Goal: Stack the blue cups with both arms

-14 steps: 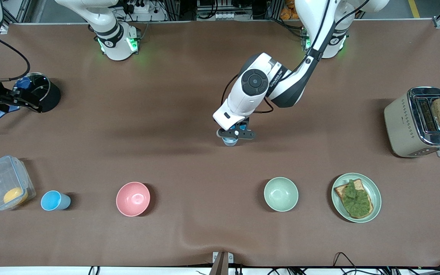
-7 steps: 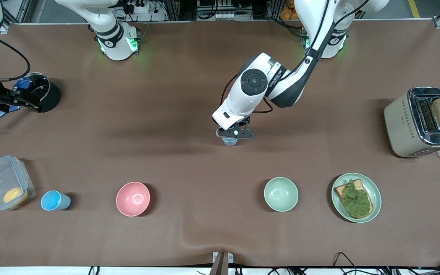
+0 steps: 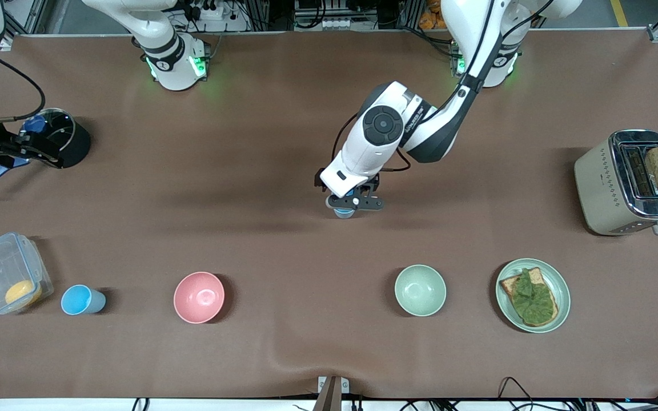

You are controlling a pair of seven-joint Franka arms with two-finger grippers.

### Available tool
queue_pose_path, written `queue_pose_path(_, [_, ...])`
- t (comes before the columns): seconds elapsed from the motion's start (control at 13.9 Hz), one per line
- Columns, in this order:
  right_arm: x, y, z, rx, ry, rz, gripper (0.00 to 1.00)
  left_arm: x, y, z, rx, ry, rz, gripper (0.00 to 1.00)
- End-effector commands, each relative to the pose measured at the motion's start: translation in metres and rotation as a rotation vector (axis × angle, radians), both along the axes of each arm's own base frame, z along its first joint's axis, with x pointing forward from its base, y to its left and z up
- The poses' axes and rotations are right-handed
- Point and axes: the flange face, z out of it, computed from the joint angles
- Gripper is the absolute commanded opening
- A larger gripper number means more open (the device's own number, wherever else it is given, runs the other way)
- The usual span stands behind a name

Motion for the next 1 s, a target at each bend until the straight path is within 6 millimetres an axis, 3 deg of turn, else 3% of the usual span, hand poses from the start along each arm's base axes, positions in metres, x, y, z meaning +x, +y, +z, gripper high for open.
queue_pose_path(0.0, [0.002,-0.004,0.002,0.009,0.002,0.003,1.0,-0.001,0.068,0.06,-0.015,-0.013,0.076,1.0])
queue_pose_path(0.29, [0.003,-0.004,0.001,0.009,0.002,0.003,1.0,-0.012,0.231,0.102,0.02,0.053,0.196,1.0])
queue_pose_path(0.5, [0.003,-0.006,0.004,0.0,-0.005,0.002,1.0,-0.014,0.328,0.137,0.041,0.077,0.039,1.0])
queue_pose_path(0.72, [0.004,-0.006,0.007,0.001,-0.022,0.002,1.0,-0.017,0.39,0.17,0.191,0.046,-0.082,1.0])
queue_pose_path(0.93, [0.004,-0.008,0.007,0.011,-0.023,-0.005,1.0,-0.021,0.414,0.202,0.273,-0.009,-0.086,1.0])
